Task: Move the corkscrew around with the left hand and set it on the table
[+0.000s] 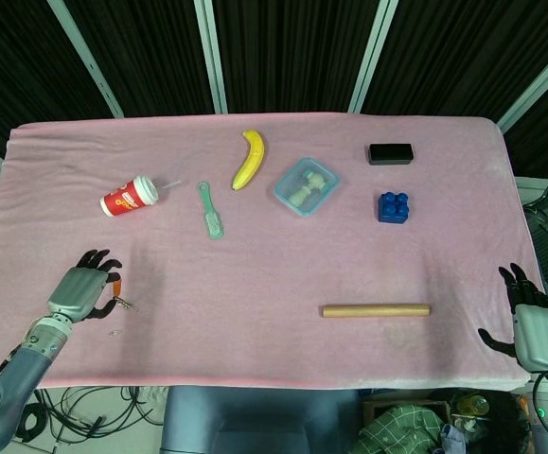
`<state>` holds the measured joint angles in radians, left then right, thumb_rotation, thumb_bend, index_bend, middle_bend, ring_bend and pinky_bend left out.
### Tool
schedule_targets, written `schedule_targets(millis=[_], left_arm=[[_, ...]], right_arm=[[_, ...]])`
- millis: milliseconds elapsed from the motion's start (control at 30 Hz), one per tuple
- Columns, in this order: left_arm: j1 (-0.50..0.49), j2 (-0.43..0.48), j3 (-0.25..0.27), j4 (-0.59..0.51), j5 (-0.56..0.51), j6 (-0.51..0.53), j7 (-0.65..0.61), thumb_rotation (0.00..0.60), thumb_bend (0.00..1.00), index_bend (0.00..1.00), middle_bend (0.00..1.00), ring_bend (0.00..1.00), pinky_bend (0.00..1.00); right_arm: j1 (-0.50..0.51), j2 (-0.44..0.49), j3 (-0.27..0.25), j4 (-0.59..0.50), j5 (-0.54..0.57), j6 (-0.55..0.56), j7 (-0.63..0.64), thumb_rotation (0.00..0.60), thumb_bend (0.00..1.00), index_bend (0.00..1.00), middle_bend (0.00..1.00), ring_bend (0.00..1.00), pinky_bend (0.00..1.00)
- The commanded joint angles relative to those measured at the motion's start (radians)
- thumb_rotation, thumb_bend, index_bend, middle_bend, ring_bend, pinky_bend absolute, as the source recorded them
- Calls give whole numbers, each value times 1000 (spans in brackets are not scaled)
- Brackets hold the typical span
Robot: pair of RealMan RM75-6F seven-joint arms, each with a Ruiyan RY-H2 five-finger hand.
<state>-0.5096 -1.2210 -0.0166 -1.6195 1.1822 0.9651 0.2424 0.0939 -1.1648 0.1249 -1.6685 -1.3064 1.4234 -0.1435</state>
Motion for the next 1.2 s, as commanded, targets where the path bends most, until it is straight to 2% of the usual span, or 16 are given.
schedule_targets(millis=[33,167,433,933,1200], left_arm=[[1,3,-3,-4,0,4,-4,600,457,587,214,0,0],[9,20,-13,-26,15,28,-24,600,457,588,220,0,0],[28,64,1,-79,45,45,-41,600,457,588,221,0,0],[85,110,73,-124,142,73,-66,600,457,588,220,0,0],[106,112,91,-118,180,93,-64,600,457,588,220,0,0]], right_arm=[[0,0,0,0,0,0,0,600,88,0,0,122,206],[0,0,0,0,1,-1,0,600,87,0,0,122,206],[0,-1,0,-2,3,-1,-1,600,88,0,0,122,206],[0,-1,1,-2,6,-2,-3,600,87,0,0,122,206],[0,-1,2,-3,7,-1,-3,600,87,0,0,122,206]])
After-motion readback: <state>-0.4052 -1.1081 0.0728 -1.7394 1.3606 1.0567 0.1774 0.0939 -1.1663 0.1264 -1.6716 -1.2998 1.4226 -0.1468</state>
